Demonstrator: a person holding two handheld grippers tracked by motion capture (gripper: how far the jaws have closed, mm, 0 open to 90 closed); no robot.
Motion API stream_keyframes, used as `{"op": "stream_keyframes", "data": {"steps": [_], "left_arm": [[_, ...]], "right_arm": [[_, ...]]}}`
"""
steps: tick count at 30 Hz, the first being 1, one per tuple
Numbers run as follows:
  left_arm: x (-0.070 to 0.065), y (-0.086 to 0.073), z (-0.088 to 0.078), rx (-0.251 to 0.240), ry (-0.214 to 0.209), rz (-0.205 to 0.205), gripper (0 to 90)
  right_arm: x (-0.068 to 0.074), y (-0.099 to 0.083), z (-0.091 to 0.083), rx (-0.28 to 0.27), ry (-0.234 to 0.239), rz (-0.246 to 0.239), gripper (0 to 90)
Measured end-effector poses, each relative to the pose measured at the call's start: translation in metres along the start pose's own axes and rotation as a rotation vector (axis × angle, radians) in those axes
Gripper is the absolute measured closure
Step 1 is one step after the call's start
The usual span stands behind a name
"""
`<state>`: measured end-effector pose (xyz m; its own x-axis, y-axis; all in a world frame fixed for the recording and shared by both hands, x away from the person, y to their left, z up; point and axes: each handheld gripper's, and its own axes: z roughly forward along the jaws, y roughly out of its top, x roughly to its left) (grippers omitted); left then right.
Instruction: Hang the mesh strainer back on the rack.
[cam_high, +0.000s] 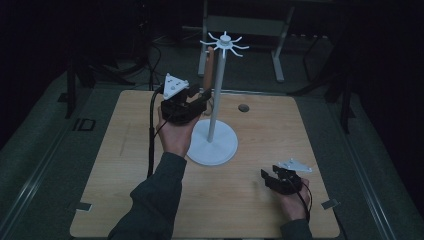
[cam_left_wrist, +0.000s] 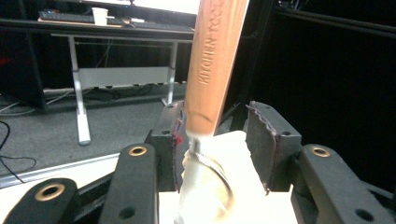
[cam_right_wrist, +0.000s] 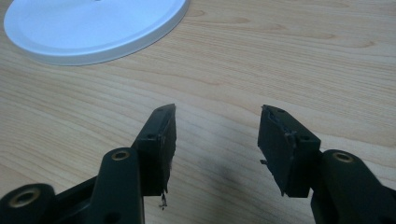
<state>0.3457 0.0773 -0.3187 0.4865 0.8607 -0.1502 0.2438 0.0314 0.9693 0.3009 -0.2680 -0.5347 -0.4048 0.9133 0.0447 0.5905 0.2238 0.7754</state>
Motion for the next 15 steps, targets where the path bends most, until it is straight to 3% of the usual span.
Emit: {"op": "stream_keyframes", "data": {"steps": [15], "left_arm": [[-0.0052,0.0007,-0.0042,-0.018,-0.015,0.021,59.8]], "right_arm": [[-0.0009,-0.0002,-0.0003,0.0,-0.002,-0.002,46.4]]}}
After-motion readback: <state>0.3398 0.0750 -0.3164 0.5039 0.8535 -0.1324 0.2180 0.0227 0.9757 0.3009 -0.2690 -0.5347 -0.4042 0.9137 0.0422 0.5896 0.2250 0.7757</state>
